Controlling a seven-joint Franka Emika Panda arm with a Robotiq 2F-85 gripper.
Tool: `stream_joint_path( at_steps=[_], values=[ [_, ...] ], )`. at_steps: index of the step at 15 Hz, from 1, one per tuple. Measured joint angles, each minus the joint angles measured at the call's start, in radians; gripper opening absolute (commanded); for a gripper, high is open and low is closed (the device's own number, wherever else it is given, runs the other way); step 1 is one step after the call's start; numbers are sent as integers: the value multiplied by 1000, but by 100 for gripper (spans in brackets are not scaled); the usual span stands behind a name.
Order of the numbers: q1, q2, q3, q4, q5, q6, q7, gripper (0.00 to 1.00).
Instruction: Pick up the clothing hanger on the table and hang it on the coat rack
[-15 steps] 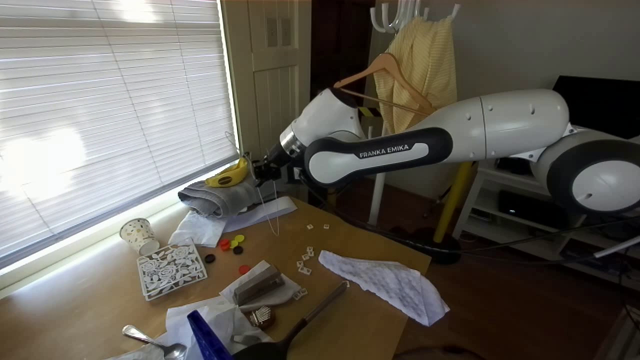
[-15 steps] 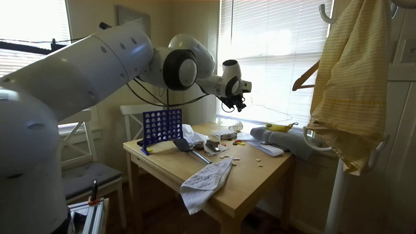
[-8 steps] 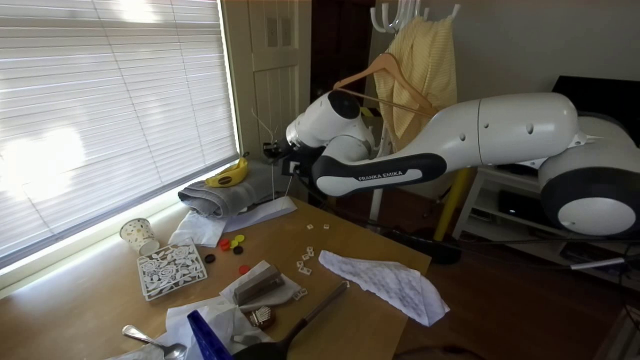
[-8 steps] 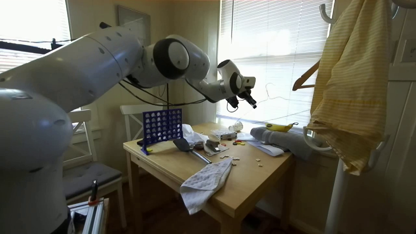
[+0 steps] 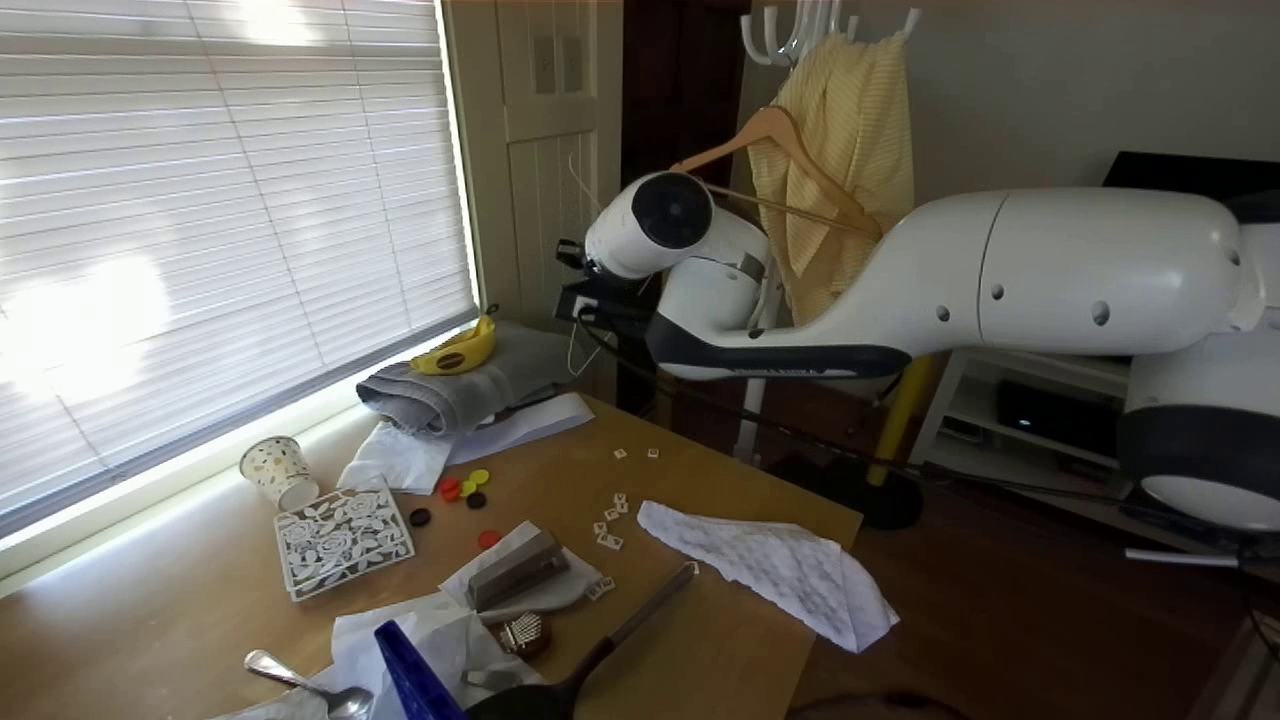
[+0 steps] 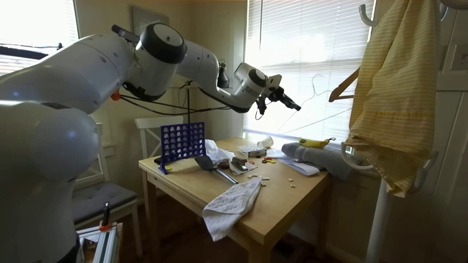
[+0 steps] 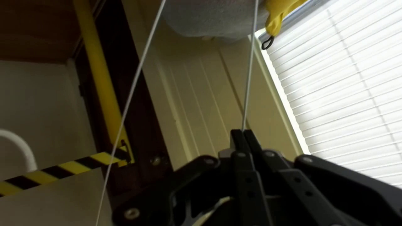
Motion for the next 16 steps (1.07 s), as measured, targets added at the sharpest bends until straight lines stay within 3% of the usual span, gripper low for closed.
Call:
stream_joint_path(
  at_steps=[3,6,11,16],
  values=[
    [118,8,-128,-69,-24,-86,105,2],
    [152,0,-111,-107,-24,-92,84,2],
    [154,4,-110,-110,-24,-95,74,1],
    [202,43,-152,-19,-105,-122,23,1]
  ],
)
